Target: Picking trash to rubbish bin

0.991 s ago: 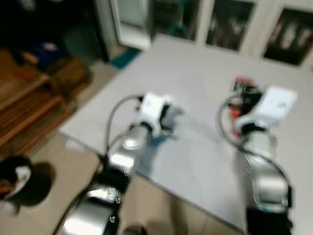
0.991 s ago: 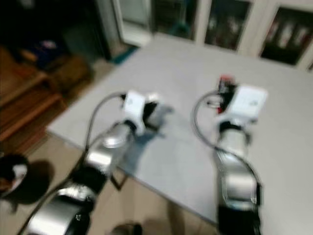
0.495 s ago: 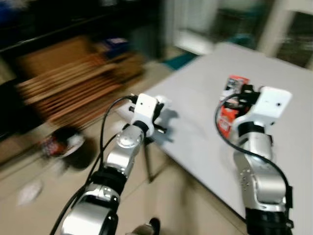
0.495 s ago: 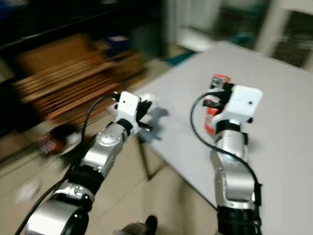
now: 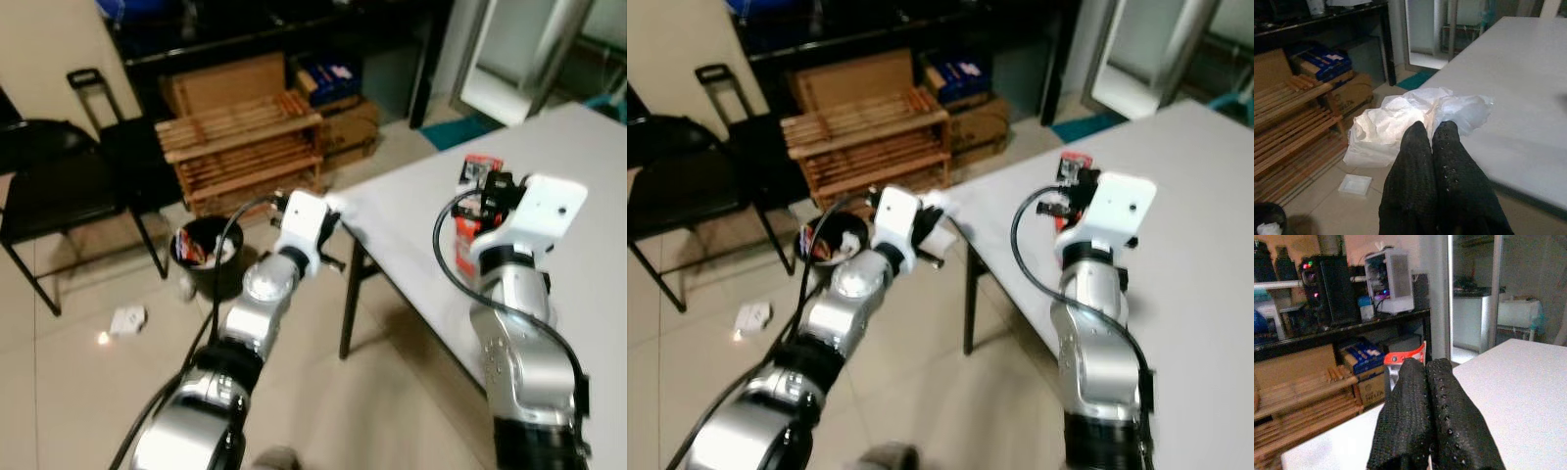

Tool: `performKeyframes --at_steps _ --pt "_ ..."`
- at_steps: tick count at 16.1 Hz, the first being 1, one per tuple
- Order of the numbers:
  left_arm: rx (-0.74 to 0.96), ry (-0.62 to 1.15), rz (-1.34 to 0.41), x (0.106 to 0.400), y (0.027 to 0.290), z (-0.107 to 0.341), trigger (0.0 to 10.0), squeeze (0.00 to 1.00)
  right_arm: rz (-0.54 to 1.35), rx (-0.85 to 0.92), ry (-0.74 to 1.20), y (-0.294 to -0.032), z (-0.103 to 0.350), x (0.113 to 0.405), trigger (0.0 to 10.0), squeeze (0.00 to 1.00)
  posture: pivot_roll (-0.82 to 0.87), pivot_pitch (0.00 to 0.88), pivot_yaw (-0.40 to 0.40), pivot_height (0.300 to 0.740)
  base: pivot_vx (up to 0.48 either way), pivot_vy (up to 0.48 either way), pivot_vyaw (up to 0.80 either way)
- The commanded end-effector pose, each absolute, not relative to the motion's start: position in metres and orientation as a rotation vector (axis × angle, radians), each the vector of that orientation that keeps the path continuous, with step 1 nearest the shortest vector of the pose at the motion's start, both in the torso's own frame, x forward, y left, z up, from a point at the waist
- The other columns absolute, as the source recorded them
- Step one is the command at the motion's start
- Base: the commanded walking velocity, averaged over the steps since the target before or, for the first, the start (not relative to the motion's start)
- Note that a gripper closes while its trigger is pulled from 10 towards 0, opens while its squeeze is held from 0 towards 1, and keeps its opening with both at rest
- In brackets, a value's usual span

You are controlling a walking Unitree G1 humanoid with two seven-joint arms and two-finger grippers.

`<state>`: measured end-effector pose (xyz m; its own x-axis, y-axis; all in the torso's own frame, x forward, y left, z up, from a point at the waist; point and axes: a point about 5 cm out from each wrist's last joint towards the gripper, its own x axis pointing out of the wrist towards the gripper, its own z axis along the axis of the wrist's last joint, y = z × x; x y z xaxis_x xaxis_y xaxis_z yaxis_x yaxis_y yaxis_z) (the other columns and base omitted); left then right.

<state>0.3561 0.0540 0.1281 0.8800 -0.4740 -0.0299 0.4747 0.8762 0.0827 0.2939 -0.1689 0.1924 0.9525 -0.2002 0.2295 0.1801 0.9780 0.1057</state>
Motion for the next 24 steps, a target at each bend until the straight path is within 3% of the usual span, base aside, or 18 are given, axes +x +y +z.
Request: performKeyframes --at_steps 1,13,17,24 --pt "0.102 0.014 -0.474 0.357 0.06 0.127 0.0 0.0 -0.188 0.082 -0.253 -0.168 0.195 0.293 10.0 0.0 0.1 0.079 0.03 0.74 0.0 0.0 0.8" --pt "0.091 0.022 -0.469 0.357 0.059 0.126 0.0 0.0 -0.189 0.104 -0.259 -0.168 0.196 0.294 10.0 0.0 0.1 0.079 0.026 0.74 0.0 0.0 0.78" --pt "0.052 0.001 -0.484 0.359 0.058 0.133 0.0 0.0 -0.176 0.108 -0.263 -0.166 0.196 0.293 10.0 0.0 0.1 0.075 0.023 0.74 0.0 0.0 0.2" --pt "0.022 -0.031 -0.472 0.36 0.058 0.142 0.0 0.0 -0.145 0.096 -0.249 -0.163 0.192 0.289 10.0 0.0 0.1 0.076 0.006 0.74 0.4 0.0 0.0"
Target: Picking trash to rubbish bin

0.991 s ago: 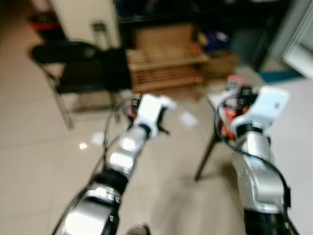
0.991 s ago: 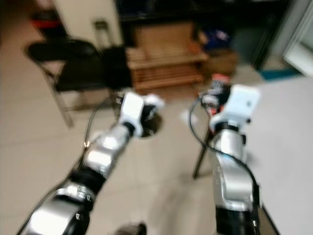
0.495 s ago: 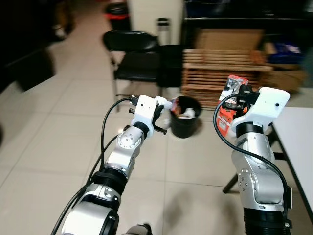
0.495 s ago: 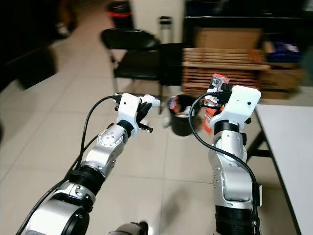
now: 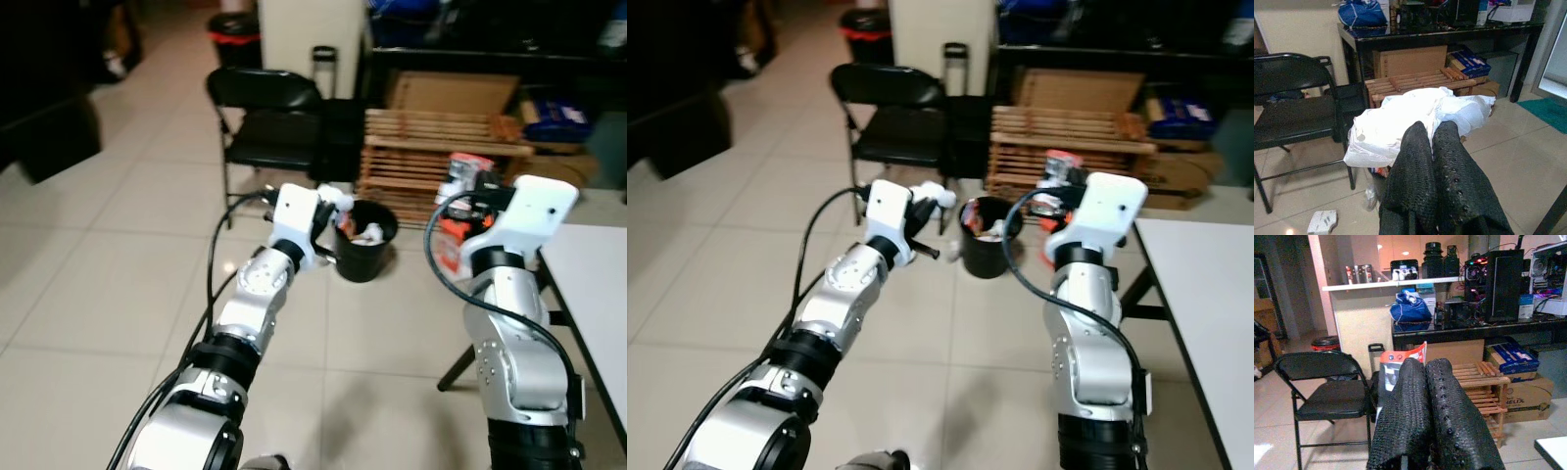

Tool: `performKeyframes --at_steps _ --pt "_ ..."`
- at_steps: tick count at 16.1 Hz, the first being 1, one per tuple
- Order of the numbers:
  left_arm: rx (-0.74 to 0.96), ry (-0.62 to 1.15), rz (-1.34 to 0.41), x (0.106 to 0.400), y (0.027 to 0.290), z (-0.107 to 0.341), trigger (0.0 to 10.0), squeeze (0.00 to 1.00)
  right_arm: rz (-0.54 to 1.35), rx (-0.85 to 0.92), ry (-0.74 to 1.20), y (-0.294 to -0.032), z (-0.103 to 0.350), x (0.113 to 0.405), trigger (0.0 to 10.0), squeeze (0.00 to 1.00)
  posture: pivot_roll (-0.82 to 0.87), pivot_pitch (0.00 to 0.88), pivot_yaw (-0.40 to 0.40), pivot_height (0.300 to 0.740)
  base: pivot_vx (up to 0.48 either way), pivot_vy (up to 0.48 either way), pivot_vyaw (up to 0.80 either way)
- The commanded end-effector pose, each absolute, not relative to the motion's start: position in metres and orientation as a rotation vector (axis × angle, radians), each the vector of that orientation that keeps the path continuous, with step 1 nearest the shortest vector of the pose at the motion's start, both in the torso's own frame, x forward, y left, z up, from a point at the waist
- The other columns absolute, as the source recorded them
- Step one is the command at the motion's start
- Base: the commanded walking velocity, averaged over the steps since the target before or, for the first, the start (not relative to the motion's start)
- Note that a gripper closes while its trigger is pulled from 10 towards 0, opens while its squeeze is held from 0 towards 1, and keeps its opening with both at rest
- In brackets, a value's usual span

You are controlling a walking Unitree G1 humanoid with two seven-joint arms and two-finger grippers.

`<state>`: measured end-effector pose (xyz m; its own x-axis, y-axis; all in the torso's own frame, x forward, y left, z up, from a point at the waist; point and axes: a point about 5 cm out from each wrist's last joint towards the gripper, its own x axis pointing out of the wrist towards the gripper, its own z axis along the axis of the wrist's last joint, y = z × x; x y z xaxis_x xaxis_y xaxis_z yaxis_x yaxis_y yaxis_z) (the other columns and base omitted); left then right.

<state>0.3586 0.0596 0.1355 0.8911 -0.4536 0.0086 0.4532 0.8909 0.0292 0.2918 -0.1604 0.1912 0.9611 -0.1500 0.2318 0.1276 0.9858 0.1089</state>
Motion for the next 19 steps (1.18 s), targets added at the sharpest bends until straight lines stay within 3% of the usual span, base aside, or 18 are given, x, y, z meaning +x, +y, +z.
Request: performKeyframes --at_steps 1,3,8,14,19 --pt "0.026 -0.03 -0.453 0.361 0.062 0.142 0.0 0.0 -0.138 0.075 -0.236 -0.162 0.187 0.286 10.0 0.0 0.11 0.078 0.004 0.74 0.458 0.0 0.0" --pt "0.031 -0.029 -0.434 0.361 0.07 0.143 0.0 0.0 -0.131 0.044 -0.218 -0.162 0.18 0.282 10.0 0.0 0.11 0.081 0.004 0.74 0.441 0.0 0.0" --pt "0.1 -0.019 -0.344 0.342 0.119 0.129 0.0 0.0 -0.038 -0.039 -0.148 -0.162 0.152 0.258 10.0 0.0 0.16 0.112 -0.024 0.74 0.389 0.0 0.0" --pt "0.119 0.017 -0.287 0.325 0.135 0.119 0.0 0.0 0.024 -0.102 -0.121 -0.168 0.141 0.247 10.0 0.0 0.2 0.13 -0.054 0.74 0.367 0.0 0.0" --pt "0.133 0.041 -0.283 0.318 0.138 0.116 0.0 0.0 -0.086 -0.092 -0.092 -0.188 0.129 0.235 10.0 0.0 0.2 0.141 -0.054 0.74 0.363 0.0 0.0"
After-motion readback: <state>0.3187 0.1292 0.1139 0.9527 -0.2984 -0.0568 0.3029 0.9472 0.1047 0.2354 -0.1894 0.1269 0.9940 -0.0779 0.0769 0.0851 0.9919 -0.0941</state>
